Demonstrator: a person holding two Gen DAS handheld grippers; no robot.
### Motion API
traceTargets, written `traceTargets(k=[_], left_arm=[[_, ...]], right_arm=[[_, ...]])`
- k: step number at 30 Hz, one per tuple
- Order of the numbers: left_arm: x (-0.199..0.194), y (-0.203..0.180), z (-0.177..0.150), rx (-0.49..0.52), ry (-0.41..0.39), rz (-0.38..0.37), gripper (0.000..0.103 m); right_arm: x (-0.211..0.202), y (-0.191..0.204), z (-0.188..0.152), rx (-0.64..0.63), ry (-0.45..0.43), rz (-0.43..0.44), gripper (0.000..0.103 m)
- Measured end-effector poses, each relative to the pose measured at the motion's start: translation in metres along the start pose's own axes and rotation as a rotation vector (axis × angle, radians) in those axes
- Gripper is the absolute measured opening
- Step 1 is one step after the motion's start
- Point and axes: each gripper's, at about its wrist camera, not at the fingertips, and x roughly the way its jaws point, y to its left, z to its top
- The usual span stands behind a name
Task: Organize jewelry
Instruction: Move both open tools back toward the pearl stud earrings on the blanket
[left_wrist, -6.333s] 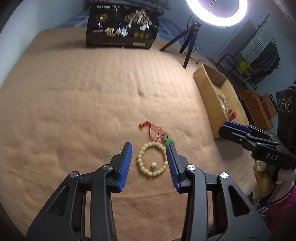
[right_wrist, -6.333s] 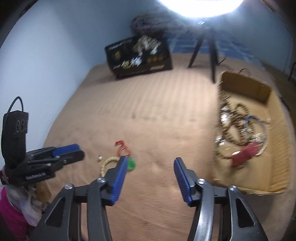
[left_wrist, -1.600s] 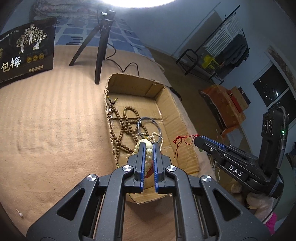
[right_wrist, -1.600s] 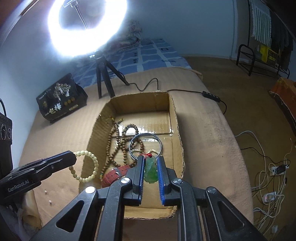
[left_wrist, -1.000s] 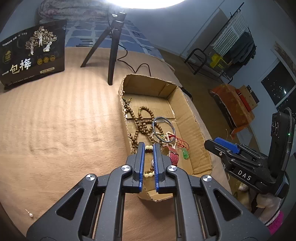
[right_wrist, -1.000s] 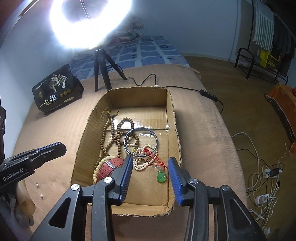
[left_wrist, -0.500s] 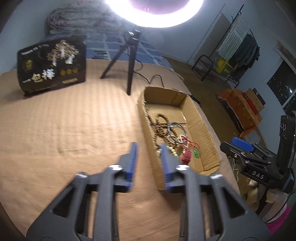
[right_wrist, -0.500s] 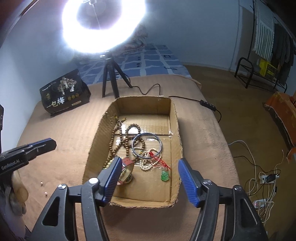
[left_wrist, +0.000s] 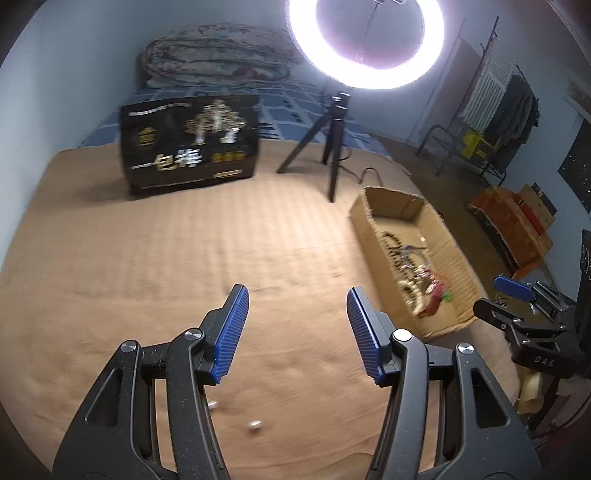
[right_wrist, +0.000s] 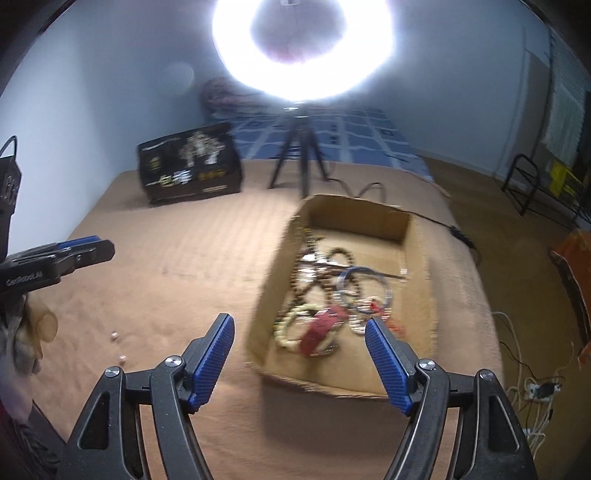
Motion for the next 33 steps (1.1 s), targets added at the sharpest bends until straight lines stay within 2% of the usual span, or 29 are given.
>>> traceTargets(k=[7,10,13,15,25,33], left_arm=[[-0.012,0.038,-0.029,-0.017,0.039,0.032,0.057],[-0.010,0.045,-0.042,-0.006,0.063,0.035,0.048],[-0.008,0.054,-0.056,-0.010,0.082,0.031,0.047],[-0.003,0.060,-0.066,-0.022,0.111,0.020,0.040],[0.016,0.072,-0.094,-0.018,0.184,-0.009,0.027],[0.029,0.075,-0.102,-0.013,0.214,-0.021,0.027]], right_arm=[[0.009,0.050,-0.011,-0.036,0.016,0.111,0.076],[0.012,0.068,-0.017,-0.045,0.018,0.147,0.076],[0.019,0.086,-0.024,-0.064,0.031,0.184,0.076],[0.023,0.097,-0.029,-0.087,0.038,0.200,0.075],[0.051,0.148,-0.056,-0.247,0.099,0.288,0.047],[0.068,0.178,-0.067,-0.340,0.120,0.311,0.043]])
